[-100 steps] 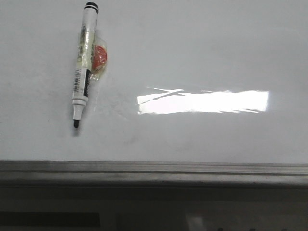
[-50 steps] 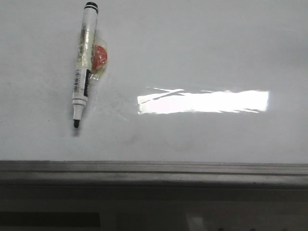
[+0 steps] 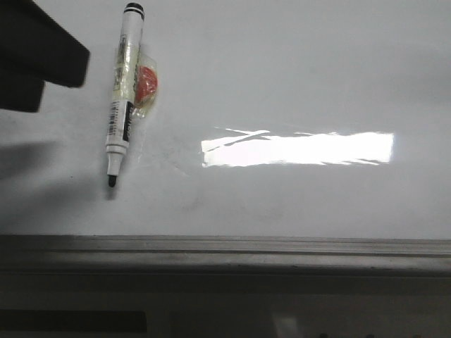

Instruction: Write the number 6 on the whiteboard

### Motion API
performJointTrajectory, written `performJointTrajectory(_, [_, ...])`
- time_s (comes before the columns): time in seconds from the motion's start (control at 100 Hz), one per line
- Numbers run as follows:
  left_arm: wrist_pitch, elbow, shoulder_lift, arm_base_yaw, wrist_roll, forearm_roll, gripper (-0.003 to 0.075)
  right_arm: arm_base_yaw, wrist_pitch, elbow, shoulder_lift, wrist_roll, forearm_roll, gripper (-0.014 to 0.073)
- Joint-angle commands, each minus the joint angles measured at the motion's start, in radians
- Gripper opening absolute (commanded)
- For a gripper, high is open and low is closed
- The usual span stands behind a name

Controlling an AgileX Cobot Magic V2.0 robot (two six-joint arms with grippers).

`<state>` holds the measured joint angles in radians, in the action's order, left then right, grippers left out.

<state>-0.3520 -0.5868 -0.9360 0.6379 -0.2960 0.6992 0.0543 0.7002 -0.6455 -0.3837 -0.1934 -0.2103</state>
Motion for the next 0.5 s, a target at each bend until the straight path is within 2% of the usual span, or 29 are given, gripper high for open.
performJointTrajectory(0.0, [0.097,-0.036,-0.041,0.034,-0.003,0.047,0.0386,0.003,-0.068,-0.033,-0.017,-0.011,-0.017,0.0407])
performJointTrajectory(0.38, [0.196,-0.036,-0.183,0.043,-0.003,0.06,0.0384,0.003,-0.076,-0.033,-0.017,-0.011,-0.033,0.0407])
performJointTrajectory(0.43, [0.199,-0.036,-0.191,0.043,-0.003,0.06,0.0365,0.003,-0.083,-0.033,-0.017,-0.011,-0.033,0.0407])
performJointTrajectory(0.49, [0.196,-0.036,-0.198,0.043,-0.003,0.063,0.0292,0.003,-0.083,-0.033,-0.017,-0.011,-0.035,0.0407])
